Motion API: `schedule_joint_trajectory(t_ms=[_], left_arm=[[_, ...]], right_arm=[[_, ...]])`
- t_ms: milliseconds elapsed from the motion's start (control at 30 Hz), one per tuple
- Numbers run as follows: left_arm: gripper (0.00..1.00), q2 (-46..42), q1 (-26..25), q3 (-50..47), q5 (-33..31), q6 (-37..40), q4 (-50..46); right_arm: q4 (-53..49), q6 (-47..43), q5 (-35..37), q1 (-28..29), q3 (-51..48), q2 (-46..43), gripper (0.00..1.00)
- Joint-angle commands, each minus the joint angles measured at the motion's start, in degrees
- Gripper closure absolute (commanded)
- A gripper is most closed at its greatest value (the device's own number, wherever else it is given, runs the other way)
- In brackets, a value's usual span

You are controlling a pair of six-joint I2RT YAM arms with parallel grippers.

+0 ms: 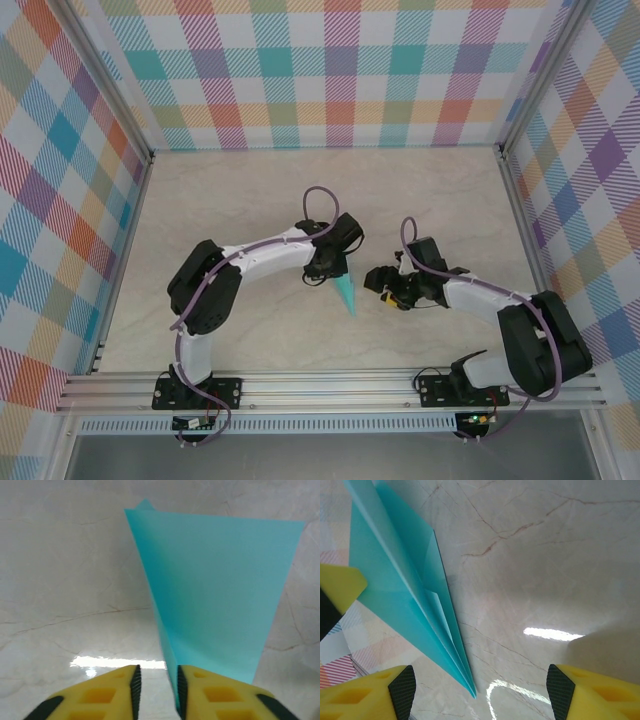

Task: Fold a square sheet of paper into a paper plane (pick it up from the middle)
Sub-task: Move a paper plane to the center of the table.

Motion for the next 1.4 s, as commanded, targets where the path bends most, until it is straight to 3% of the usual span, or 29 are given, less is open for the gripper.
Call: schedule_joint_trajectory(t_ms=[0,333,900,1367], left_arm=[[0.79,-3.9,-0.4,-2.5,-1.6,-0.5,1.0],[1.0,-7.2,0.9,-9.2,-0.1,-0.1,6.0],[1.0,-7.8,1.3,-10.6,1.2,1.2,8.2],[1.0,-7.7,1.8,-10.9,1.8,1.1,8.7]], right_arm=[[2.6,0.0,-1.7,0.9,2.3,1.4,0.28],[4.3,-0.4,-1.9,3.2,6.1,6.1,0.31],[8.2,-2.3,-8.3,4.4,12.5,16.9,0.35],[10.7,-4.3,-11.0,6.9,11.2,16.2,0.42]])
